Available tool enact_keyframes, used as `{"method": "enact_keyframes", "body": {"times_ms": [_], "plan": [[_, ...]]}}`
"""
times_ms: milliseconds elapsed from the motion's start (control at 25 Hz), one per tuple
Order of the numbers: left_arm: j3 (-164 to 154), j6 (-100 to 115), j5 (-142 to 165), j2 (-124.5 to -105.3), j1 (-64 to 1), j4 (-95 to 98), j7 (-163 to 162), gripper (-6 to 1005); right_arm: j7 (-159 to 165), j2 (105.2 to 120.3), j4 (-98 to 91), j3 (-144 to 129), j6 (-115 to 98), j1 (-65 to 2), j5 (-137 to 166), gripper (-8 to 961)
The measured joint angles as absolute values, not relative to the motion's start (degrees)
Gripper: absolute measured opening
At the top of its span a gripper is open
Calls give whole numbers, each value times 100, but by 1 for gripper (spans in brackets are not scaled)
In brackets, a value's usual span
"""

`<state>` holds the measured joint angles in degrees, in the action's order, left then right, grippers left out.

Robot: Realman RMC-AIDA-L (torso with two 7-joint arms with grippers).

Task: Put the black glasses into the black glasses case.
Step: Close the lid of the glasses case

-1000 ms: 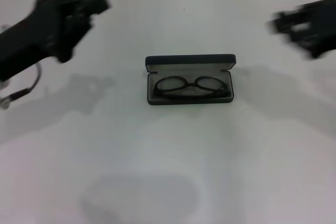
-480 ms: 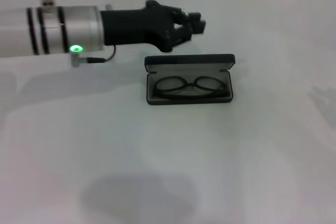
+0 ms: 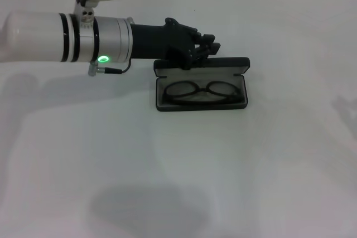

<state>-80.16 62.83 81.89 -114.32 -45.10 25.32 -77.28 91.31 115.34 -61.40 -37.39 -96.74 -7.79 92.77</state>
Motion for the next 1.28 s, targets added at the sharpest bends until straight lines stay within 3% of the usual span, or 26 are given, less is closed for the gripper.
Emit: {"method": "enact_keyframes", "body": {"times_ms": [640, 1280], "plan": [[-8026, 5724, 8650, -11634, -4514, 2536, -7821, 189, 8801, 11531, -5516, -3783, -9577, -1046, 9329, 159], [-8069, 5974, 8788, -11676, -4518, 2553, -7829, 187, 8648, 11531, -5272, -3779, -9487, -1126, 9334, 169]]}}
